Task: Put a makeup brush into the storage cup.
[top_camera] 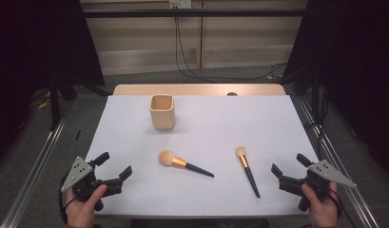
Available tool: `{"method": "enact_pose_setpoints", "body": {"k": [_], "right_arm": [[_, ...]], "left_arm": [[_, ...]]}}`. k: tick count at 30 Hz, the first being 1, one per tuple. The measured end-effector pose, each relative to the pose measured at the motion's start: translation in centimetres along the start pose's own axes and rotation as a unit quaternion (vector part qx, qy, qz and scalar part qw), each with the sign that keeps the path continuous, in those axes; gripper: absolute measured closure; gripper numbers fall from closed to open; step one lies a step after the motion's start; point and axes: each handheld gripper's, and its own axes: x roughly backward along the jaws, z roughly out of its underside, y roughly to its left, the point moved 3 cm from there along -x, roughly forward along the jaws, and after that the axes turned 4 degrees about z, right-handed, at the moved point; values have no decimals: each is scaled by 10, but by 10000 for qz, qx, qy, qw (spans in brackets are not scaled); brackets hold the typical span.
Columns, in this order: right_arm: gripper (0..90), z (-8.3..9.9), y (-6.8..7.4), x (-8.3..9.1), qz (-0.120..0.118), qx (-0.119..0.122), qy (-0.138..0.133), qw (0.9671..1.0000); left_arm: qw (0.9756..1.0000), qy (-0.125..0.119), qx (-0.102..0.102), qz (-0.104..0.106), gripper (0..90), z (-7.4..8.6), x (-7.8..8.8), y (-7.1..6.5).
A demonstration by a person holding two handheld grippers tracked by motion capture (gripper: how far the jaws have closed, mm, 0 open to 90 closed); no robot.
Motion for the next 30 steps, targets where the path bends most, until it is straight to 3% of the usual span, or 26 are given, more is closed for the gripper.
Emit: {"method": "enact_pose_setpoints", "body": {"k": [5,11,13,30], "right_arm": [[11,0,0,-1,-7,10,12,10000],[11,0,0,1,12,-14,17,10000],[11,1,-1,1,30,0,24,10000],[11,1,0,0,16,4,34,10000]], "left_arm": [[9999,78,36,-54,33,1,0,0],[9999,88,2,86,32,-1,-3,-4],[9995,197,-44,232,32,0,-9,-9],[9988,230,-183,393,33,-11,-23,-14]]}}
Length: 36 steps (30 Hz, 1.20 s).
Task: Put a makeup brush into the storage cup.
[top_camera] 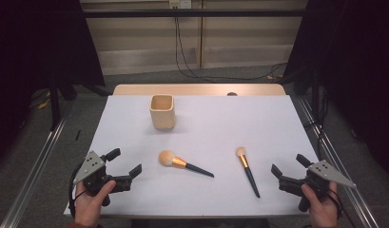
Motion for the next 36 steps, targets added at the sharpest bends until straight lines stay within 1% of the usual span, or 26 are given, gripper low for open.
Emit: {"method": "enact_pose_setpoints", "body": {"k": [1,3,7,8,10,12,13,16,20,21,22,23,24,25,27,28,30,33,34,35,36], "right_arm": [[11,0,0,0,1,4,2,10000],[11,0,0,1,-1,19,12,10000],[11,1,0,2,6,-4,10,10000],[11,1,-1,2,8,5,8,10000],[11,1,0,2,11,-3,5,10000],[11,1,0,1,15,-7,9,10000],[11,1,0,1,15,-7,9,10000],[11,1,0,1,3,9,8,10000],[11,1,0,0,-1,11,24,10000],[11,1,0,0,-7,-4,23,10000],[11,1,0,0,-12,-9,25,10000],[11,1,0,0,-12,-9,25,10000],[11,1,0,-1,-27,-15,27,10000],[11,0,0,-1,-40,8,36,10000],[11,0,1,-2,-44,-1,30,10000],[11,0,1,-3,-42,11,39,10000],[11,0,1,-3,-59,23,42,10000],[11,0,2,-5,-85,22,48,9999],[11,0,2,-5,-85,22,48,9999],[11,0,3,-6,-109,28,51,9999],[11,0,3,-6,-110,40,61,9999]], "left_arm": [[10000,-3,-9,22,33,-1,-2,-1],[9998,82,-171,93,36,-2,-6,-2],[9994,169,-218,185,37,-5,-12,-5],[9993,193,-260,207,37,-6,-14,-6],[9993,193,-253,213,36,-8,-15,-7],[9991,206,-229,289,37,-12,-20,-9],[9991,206,-229,289,36,-12,-20,-9],[9985,275,-288,382,36,-18,-29,-12],[9984,260,-299,394,36,-21,-35,-12],[9985,261,-269,401,36,-21,-37,-13],[9979,321,-304,470,36,-22,-41,-16],[9979,321,-304,470,36,-22,-41,-16],[9976,342,-348,492,36,-23,-44,-17],[9968,372,-433,565,36,-25,-49,-19],[9965,401,-431,599,36,-26,-51,-20],[9960,433,-436,648,36,-27,-56,-21],[9957,513,-412,652,36,-27,-61,-21],[9947,567,-431,737,36,-27,-69,-24],[9947,567,-431,737,36,-27,-69,-24],[9933,659,-481,820,36,-27,-72,-25],[9928,692,-484,846,36,-27,-74,-25]]}}
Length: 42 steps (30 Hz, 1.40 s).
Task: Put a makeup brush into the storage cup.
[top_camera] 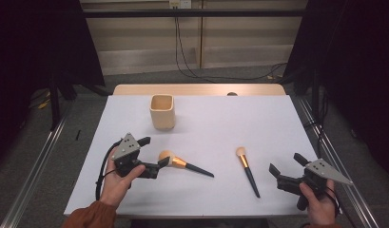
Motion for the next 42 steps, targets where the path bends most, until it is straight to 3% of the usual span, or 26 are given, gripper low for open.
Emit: {"method": "enact_pose_setpoints", "body": {"k": [11,13,21,22,23,24,26,30,31,33,36,37,38,39,41,42], "right_arm": [[11,0,0,0,-13,5,4,10000],[11,0,0,0,-10,-7,8,10000],[11,1,0,0,-15,11,21,10000],[11,1,0,1,-20,25,28,10000],[11,1,0,1,-23,29,26,10000],[11,1,1,1,-22,36,26,10000],[11,1,1,1,-32,51,26,10000],[11,0,3,1,-40,49,28,10000],[11,0,3,1,-40,49,28,10000],[11,0,4,1,-49,71,35,10000],[11,0,4,1,-55,77,41,9999],[11,0,4,1,-58,68,40,10000],[11,0,4,1,-60,70,42,9999],[11,0,4,1,-60,70,42,9999],[11,1,4,1,-58,61,52,10000],[11,1,4,1,-63,59,49,10000]], "left_arm": [[9993,299,-102,221,36,-3,-19,5],[9983,480,-196,274,36,-3,-25,6],[9953,765,-399,432,37,-11,-35,9],[9934,933,-443,499,36,-13,-38,10],[9934,933,-443,499,36,-13,-38,10],[9919,1041,-483,553,37,-14,-41,10],[9917,1057,-484,554,37,-14,-43,9],[9851,1468,-591,673,41,-17,-48,10],[9851,1468,-591,673,46,-17,-48,10],[9827,1598,-604,713,52,-18,-50,11],[9772,1840,-658,833,52,-20,-53,13],[9730,1984,-740,915,48,-21,-55,13],[9705,2066,-831,928,46,-22,-55,14],[9705,2066,-831,928,46,-22,-55,14],[9652,2236,-890,1019,45,-24,-58,13],[9648,2258,-895,1008,45,-26,-59,13]]}}
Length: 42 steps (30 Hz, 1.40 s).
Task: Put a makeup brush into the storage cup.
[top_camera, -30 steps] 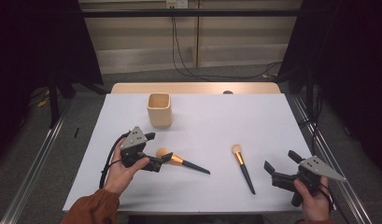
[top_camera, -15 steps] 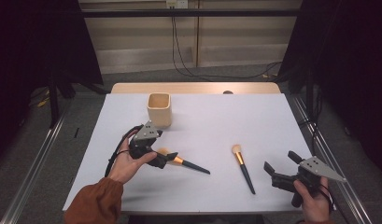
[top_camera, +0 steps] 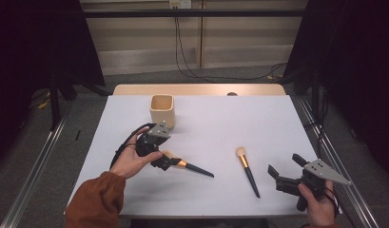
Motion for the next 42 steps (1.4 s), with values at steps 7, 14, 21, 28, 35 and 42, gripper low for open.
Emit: {"method": "enact_pose_setpoints", "body": {"k": [7,14,21,28,35,42], "right_arm": [[10,0,1,-1,-16,14,13,10000],[10,0,1,0,-16,28,33,10000],[10,1,1,0,-19,59,45,10000],[10,1,1,0,-26,63,36,10000],[10,1,2,0,-34,88,46,9999],[10,1,2,0,-50,103,46,9999]], "left_arm": [[9993,324,-94,160,49,-7,-2,3],[9966,772,-175,240,55,-10,-9,4],[9909,1171,-453,492,67,-17,-15,4],[9848,1499,-566,666,67,-21,-23,8],[9757,1887,-790,788,105,-21,-29,10],[9727,2002,-884,775,166,-18,-38,14]]}}
